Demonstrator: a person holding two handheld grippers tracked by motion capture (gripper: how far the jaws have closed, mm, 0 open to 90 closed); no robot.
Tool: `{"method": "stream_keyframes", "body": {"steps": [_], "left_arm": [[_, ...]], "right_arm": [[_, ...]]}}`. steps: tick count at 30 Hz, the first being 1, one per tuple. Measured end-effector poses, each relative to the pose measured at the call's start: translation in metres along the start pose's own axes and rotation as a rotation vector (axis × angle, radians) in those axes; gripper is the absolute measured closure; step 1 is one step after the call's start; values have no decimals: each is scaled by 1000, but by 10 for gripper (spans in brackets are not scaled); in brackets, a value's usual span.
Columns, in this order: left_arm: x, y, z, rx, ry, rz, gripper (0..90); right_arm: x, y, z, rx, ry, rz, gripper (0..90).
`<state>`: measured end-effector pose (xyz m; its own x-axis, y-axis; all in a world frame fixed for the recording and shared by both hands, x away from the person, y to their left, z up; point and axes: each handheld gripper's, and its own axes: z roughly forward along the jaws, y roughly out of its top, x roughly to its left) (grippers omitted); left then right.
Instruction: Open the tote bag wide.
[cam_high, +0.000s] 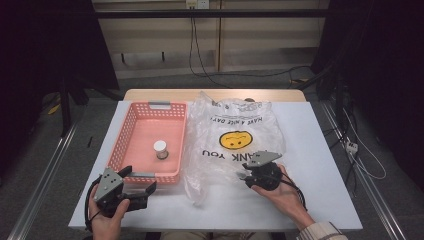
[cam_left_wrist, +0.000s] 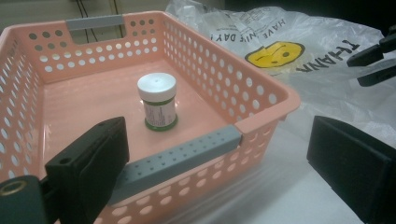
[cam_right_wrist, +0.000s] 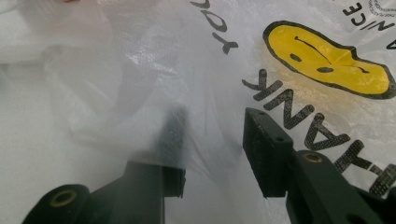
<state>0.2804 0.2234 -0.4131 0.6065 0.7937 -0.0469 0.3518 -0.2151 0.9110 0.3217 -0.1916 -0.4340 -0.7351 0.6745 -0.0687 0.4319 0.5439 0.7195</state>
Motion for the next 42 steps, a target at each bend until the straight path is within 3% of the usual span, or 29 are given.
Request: {"method": "stream_keyframes", "body": {"steps": [4, 9, 11, 14, 26, 42], "left_arm": [[1, 0, 0, 2, 2, 2, 54], [1, 0, 0, 0, -2, 0, 55], [1, 0, 0, -2, 0, -2, 54], [1, 0, 0, -3, -1, -1, 54], [2, 0, 1, -1, -5, 4, 54], [1, 0, 2, 8, -5, 11, 54]], "right_arm": [[-7, 8, -3, -42, 13, 30, 667], [-11, 10, 10, -1, 36, 43, 697], [-11, 10, 14, 19, 32, 57, 760], [-15, 11, 12, -14, 35, 73, 900], [-32, 27, -2, -109, 45, 140, 900], [-45, 59, -25, -214, 52, 117, 900]]}}
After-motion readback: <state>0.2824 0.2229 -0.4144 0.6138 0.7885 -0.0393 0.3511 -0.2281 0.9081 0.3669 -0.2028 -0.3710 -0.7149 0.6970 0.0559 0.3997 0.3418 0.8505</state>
